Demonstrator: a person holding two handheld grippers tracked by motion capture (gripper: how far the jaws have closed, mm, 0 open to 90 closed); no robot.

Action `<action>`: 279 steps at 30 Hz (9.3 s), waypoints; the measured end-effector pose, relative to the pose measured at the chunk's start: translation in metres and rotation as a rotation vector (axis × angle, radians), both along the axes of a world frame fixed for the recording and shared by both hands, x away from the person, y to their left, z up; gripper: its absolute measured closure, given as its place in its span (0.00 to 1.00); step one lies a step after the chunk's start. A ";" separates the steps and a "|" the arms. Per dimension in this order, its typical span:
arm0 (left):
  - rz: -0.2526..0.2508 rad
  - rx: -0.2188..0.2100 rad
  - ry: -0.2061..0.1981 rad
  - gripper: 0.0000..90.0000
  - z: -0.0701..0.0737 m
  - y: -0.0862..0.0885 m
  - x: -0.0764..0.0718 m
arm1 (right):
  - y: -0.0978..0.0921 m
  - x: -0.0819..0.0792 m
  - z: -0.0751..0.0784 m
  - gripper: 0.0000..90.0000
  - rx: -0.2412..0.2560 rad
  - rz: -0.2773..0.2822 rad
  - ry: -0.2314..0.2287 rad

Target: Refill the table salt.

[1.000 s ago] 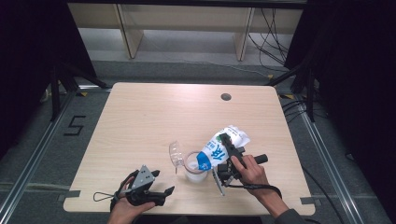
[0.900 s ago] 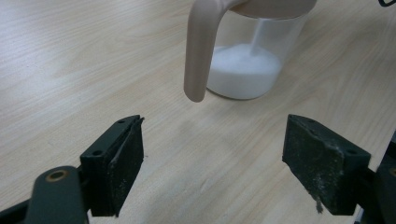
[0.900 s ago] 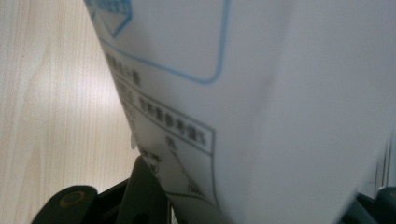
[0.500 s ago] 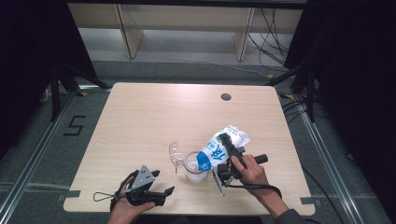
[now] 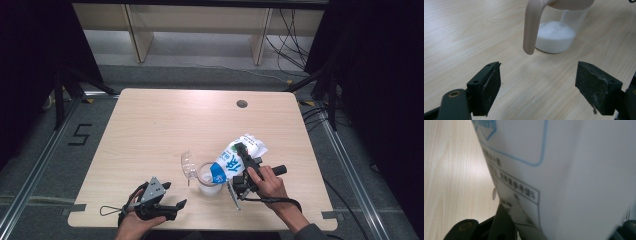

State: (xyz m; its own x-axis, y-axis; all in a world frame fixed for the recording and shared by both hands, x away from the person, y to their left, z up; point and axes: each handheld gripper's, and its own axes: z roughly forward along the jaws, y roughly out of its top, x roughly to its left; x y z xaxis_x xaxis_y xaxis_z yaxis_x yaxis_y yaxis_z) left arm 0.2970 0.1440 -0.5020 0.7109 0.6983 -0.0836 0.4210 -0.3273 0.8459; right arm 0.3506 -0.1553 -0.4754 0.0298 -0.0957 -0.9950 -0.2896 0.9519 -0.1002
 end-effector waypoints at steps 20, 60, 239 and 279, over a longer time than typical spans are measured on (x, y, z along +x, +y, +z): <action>0.004 0.004 0.006 0.22 0.000 -0.001 0.000 | 0.001 0.000 0.004 0.76 -0.060 -0.007 -0.004; -0.003 -0.004 0.011 0.22 -0.001 0.000 0.001 | -0.001 0.000 -0.002 0.79 0.014 -0.026 0.034; -0.003 0.001 0.008 0.22 -0.001 0.000 0.001 | 0.003 0.000 -0.007 0.86 0.021 0.023 0.009; 0.013 -0.006 0.020 0.22 0.000 -0.001 0.000 | 0.003 0.002 -0.006 0.88 -0.008 0.059 -0.004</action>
State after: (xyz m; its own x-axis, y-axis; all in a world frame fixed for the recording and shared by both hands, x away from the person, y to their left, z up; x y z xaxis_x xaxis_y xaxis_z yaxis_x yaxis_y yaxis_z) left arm 0.2969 0.1430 -0.5023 0.7001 0.7068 -0.1016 0.4417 -0.3169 0.8393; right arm 0.3526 -0.1520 -0.4812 0.0397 -0.1011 -0.9941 -0.3444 0.9325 -0.1086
